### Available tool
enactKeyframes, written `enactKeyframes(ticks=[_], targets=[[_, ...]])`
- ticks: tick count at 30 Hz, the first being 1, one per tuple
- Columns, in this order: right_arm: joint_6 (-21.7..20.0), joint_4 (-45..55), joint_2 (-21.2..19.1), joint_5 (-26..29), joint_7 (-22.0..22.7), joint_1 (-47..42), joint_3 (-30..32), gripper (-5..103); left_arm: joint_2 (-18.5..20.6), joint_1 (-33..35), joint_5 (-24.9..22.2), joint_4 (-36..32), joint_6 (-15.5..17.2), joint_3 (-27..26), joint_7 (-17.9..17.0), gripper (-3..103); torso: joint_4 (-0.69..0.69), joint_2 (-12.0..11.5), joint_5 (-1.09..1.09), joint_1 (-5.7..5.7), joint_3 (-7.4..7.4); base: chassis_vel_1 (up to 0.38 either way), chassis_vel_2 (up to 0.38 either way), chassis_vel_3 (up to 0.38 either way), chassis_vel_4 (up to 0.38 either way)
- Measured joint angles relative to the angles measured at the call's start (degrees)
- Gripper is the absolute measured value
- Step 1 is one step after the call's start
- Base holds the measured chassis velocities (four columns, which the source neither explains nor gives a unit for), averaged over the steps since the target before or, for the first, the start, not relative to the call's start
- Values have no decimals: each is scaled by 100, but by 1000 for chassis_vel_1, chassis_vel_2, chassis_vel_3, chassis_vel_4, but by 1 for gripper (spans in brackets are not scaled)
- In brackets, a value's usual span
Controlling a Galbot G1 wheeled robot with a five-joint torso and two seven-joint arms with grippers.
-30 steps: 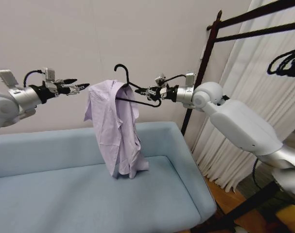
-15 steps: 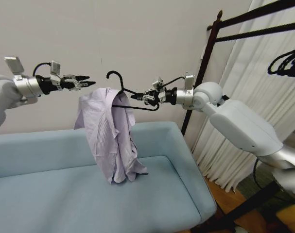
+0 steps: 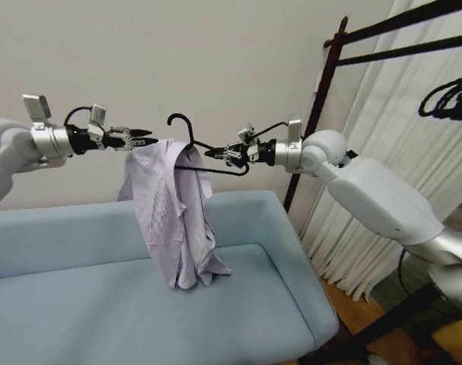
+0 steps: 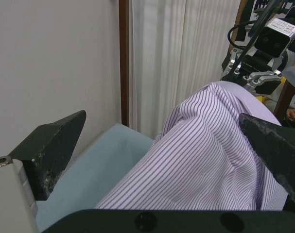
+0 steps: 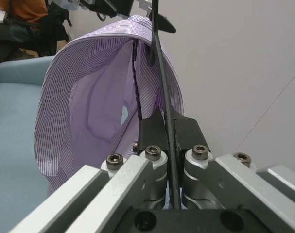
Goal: Pick up the clothes from the sofa and hang them on the clothes hanger.
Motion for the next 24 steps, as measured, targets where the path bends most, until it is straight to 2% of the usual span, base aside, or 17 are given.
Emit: enactKeyframes(ticks=[6,8,10,11,12,14,15,17,18,20,21,23,24], targets=[[0,57,-23,46,20,0,0,2,0,158,-16,-2,13,-15,1,103,-1,0,0,0,0,0,0,0,0],[0,57,-42,62,22,1,3,2,1,201,-17,-13,13,-20,11,95,-1,0,0,0,0,0,0,0,0],[0,52,-50,70,23,4,4,2,1,215,-15,-11,13,-20,19,95,-1,0,0,0,0,0,0,0,0],[0,50,-53,77,27,9,5,2,-5,226,-12,-2,13,-19,24,85,-1,0,1,0,0,0,0,0,0],[0,49,-53,83,36,16,6,2,-14,238,-10,2,11,-19,25,85,-1,0,1,0,0,0,0,0,0],[2,37,-36,90,66,22,6,2,-31,277,-9,-3,8,-24,26,74,-1,0,0,0,0,0,0,0,0],[2,37,-36,90,66,22,6,2,-31,277,-9,-3,8,-24,26,74,-1,0,0,0,0,0,0,0,0],[4,16,-9,90,107,29,5,2,-37,328,-9,-29,4,-45,31,63,-1,0,1,0,0,0,0,0,0],[5,10,8,90,128,34,2,2,-40,355,-7,-41,2,-56,32,63,-1,0,1,0,0,0,0,0,0],[5,-1,33,93,170,42,-9,2,-48,424,-5,-59,-2,-99,33,52,-1,0,1,0,0,0,0,0,0],[5,-1,33,93,170,42,-9,2,-48,424,-5,-59,-2,-99,33,52,-1,0,1,0,0,0,0,0,0],[6,-17,55,101,203,58,-24,2,-49,482,2,-69,-7,-131,33,41,-1,0,0,0,0,0,0,0,0],[8,-21,61,106,218,64,-33,2,-49,511,6,-74,-11,-146,33,41,-1,0,0,0,0,0,0,0,0]])
